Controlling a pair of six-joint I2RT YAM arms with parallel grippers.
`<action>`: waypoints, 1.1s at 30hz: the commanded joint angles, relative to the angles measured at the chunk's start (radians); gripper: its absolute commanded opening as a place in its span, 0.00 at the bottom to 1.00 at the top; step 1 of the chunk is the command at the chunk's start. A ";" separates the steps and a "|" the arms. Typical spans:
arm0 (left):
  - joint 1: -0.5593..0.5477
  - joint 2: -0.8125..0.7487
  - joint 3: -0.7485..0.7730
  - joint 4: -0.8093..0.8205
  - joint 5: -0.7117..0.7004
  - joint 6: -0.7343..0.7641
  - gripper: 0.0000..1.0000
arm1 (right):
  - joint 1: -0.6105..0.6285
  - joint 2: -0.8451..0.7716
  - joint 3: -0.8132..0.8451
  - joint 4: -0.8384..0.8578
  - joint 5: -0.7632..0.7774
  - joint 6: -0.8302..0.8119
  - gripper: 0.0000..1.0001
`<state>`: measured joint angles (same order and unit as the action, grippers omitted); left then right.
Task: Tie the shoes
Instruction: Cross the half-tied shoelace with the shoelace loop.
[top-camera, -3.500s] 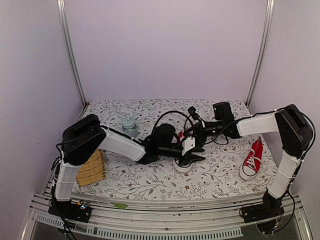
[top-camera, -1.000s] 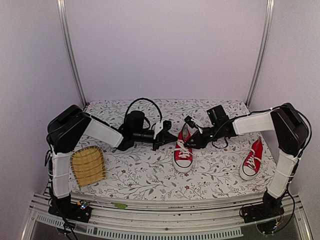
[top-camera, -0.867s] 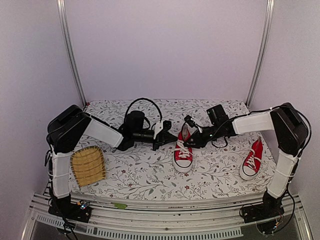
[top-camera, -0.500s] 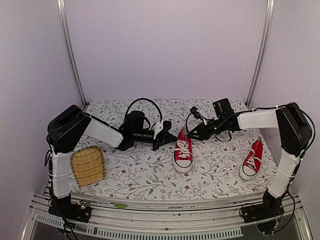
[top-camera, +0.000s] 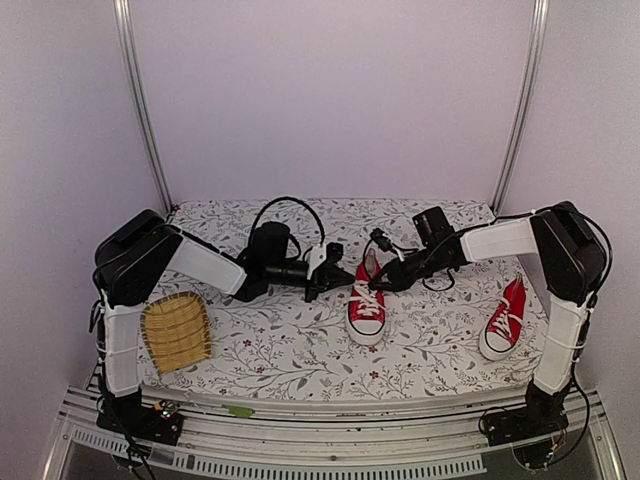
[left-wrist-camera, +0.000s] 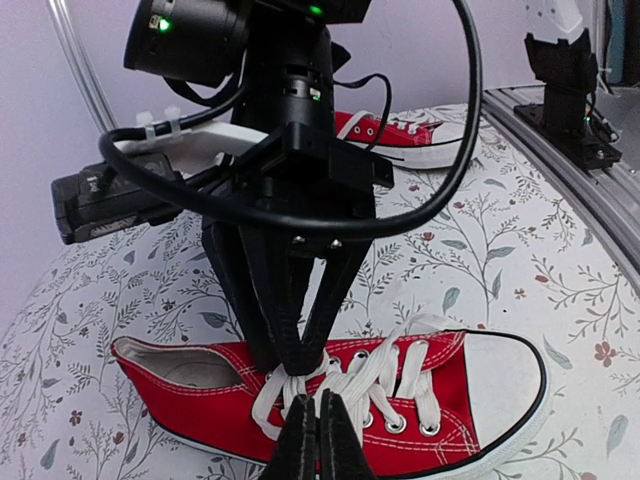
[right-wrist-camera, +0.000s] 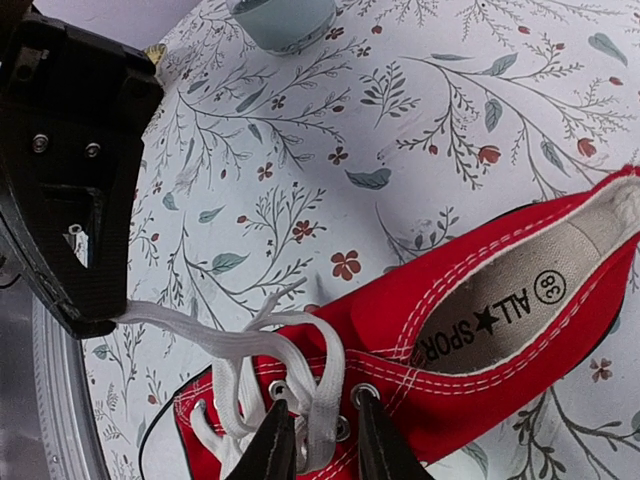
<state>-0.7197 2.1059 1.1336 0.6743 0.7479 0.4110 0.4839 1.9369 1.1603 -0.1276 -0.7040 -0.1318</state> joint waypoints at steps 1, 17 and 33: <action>0.000 -0.024 0.010 -0.009 0.002 0.014 0.00 | 0.004 0.012 0.028 -0.040 -0.043 -0.008 0.22; -0.004 -0.023 0.077 -0.270 -0.065 0.255 0.16 | 0.005 -0.066 0.041 -0.099 -0.055 -0.049 0.01; -0.062 0.036 0.156 -0.311 -0.201 0.380 0.70 | 0.015 -0.089 0.041 -0.108 -0.089 -0.082 0.01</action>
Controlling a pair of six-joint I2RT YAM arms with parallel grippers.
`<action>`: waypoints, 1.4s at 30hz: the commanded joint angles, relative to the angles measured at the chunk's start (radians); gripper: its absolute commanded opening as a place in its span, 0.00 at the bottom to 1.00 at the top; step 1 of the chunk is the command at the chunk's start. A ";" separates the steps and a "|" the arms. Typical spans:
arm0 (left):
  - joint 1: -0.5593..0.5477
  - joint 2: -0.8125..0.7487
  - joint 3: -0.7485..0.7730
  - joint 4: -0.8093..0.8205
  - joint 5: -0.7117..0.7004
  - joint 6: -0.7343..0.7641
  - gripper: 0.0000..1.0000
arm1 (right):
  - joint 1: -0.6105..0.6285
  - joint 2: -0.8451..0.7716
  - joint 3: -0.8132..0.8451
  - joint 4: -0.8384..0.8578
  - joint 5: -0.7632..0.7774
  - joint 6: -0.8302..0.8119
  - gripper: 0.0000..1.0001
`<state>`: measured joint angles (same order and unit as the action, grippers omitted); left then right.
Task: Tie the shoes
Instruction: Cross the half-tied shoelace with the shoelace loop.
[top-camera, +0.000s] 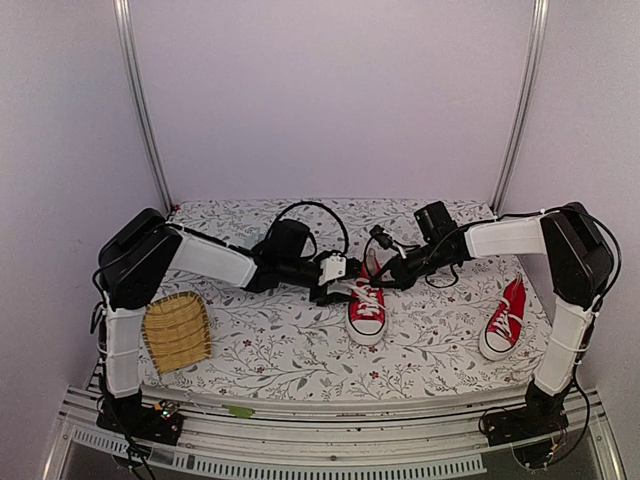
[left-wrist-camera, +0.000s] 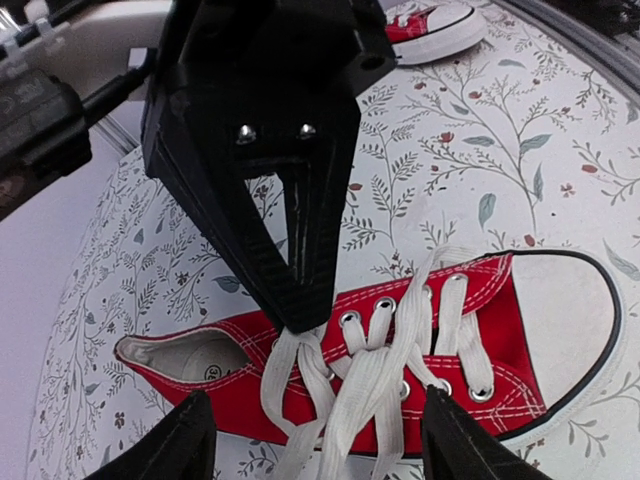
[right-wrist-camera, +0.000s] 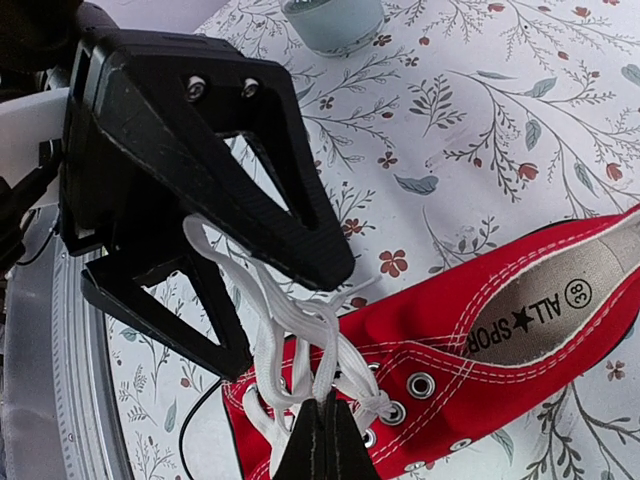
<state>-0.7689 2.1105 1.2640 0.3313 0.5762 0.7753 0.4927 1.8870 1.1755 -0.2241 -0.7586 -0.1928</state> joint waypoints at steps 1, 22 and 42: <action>-0.015 0.036 0.031 0.035 -0.027 0.012 0.69 | 0.006 -0.036 0.026 -0.012 -0.035 -0.023 0.01; -0.036 0.053 0.001 0.189 -0.053 -0.111 0.50 | 0.007 -0.051 0.016 0.011 -0.048 -0.031 0.01; -0.052 0.064 0.051 0.057 -0.098 0.033 0.49 | 0.006 -0.045 0.023 0.022 -0.059 -0.033 0.01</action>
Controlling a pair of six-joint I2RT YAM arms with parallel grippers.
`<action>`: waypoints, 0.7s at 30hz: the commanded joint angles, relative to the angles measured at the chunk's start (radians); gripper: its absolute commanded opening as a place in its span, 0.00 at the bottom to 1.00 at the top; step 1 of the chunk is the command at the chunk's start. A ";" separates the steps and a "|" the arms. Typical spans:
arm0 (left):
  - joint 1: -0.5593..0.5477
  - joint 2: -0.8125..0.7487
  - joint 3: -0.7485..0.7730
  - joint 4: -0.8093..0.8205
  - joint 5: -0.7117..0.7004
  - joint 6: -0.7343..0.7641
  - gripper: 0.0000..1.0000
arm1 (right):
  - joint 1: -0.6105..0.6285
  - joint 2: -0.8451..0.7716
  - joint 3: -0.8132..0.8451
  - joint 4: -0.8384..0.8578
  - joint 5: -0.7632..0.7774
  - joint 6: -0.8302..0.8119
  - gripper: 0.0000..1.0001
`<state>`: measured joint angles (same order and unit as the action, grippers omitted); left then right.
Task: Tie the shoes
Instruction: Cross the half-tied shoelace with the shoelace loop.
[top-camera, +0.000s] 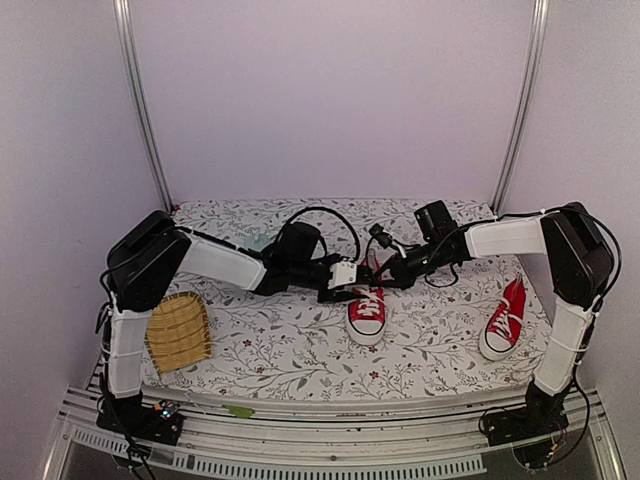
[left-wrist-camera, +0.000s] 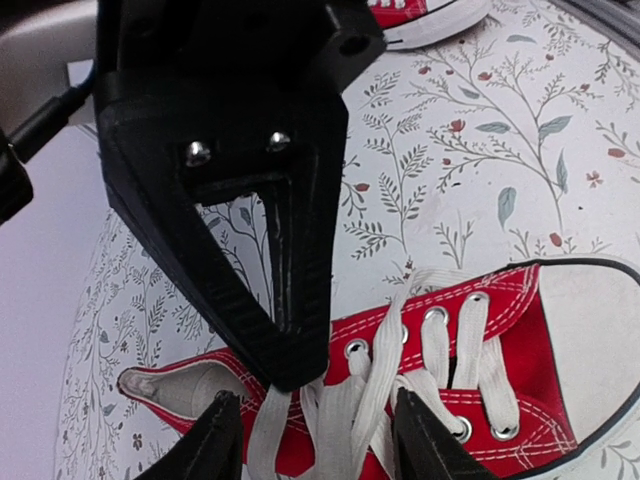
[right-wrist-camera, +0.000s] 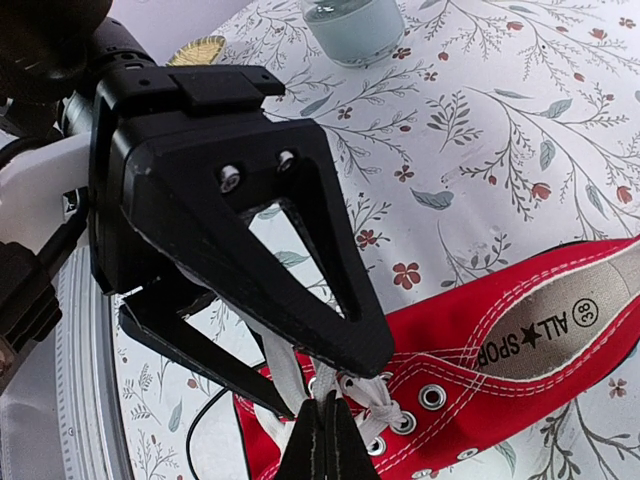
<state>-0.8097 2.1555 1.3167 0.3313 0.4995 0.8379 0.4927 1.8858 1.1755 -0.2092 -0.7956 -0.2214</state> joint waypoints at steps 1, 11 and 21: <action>-0.012 0.018 -0.002 0.078 -0.023 -0.052 0.47 | 0.006 -0.045 0.021 0.008 -0.022 -0.004 0.01; -0.006 0.038 0.004 0.129 -0.039 -0.152 0.40 | 0.006 -0.070 0.018 -0.001 -0.042 -0.016 0.01; -0.006 0.041 0.001 0.150 -0.073 -0.168 0.18 | 0.006 -0.069 0.020 -0.014 -0.056 -0.022 0.01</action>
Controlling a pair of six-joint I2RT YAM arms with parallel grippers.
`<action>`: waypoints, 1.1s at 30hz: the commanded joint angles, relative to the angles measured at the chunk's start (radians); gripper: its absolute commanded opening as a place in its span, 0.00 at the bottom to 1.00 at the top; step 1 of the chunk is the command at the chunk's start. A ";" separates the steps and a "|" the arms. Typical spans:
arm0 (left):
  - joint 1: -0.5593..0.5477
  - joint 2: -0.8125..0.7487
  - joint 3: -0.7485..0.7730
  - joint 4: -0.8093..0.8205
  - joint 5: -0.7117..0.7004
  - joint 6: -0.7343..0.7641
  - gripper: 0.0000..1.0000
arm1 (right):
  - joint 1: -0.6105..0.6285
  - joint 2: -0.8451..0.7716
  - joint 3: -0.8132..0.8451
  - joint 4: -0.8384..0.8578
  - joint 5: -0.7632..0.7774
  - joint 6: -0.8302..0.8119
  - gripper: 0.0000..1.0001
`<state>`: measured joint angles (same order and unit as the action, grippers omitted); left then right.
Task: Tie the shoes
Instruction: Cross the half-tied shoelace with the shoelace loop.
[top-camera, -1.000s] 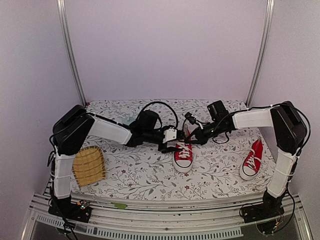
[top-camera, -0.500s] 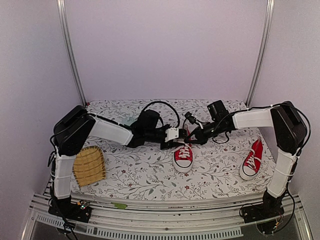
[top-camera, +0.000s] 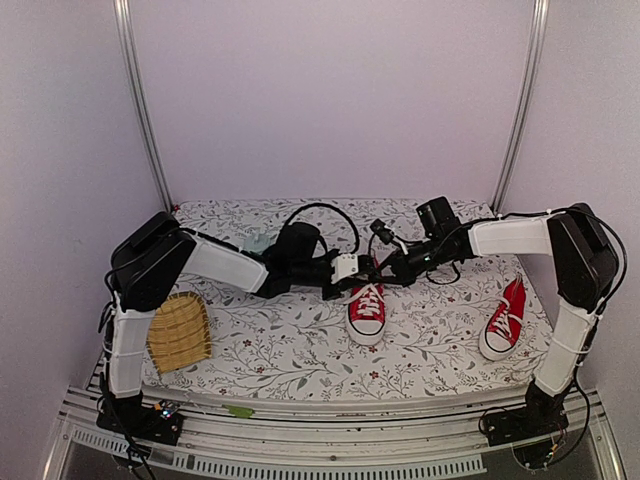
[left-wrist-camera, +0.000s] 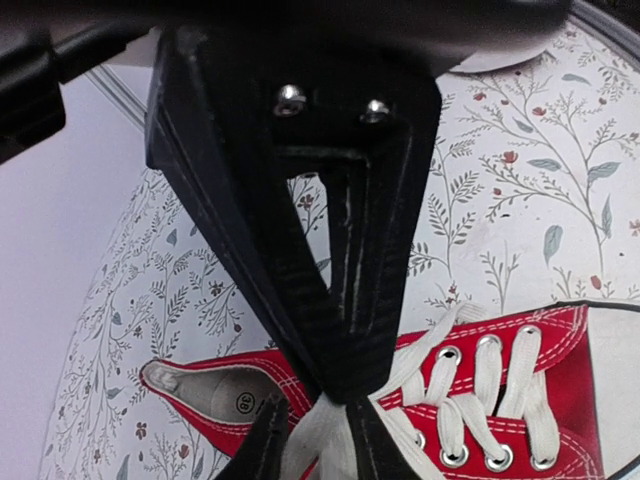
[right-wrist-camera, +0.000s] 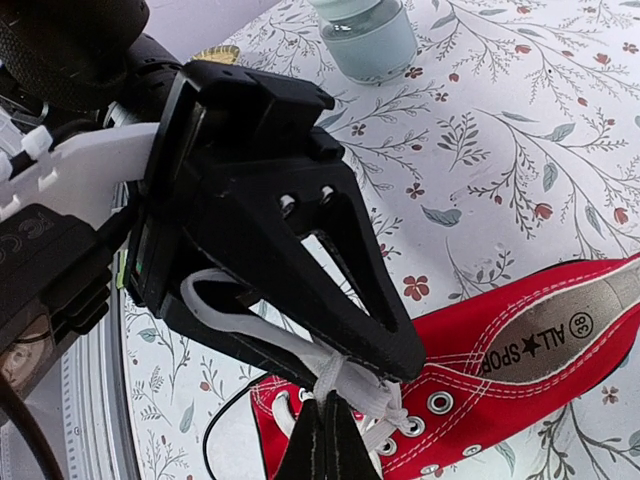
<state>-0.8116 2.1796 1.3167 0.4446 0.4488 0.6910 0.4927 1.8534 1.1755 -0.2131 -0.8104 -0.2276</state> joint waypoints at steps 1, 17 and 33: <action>-0.003 0.017 -0.001 0.041 -0.020 -0.024 0.16 | 0.006 -0.036 0.020 -0.013 -0.041 -0.018 0.01; -0.004 0.008 -0.041 0.102 -0.024 -0.071 0.00 | -0.079 -0.071 0.066 -0.062 -0.091 -0.074 0.23; -0.004 0.006 -0.043 0.117 -0.035 -0.083 0.00 | -0.014 0.095 0.113 -0.118 -0.012 -0.108 0.01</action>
<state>-0.8116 2.1796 1.2816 0.5381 0.4194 0.6174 0.4671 1.9270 1.2892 -0.3149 -0.8230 -0.3138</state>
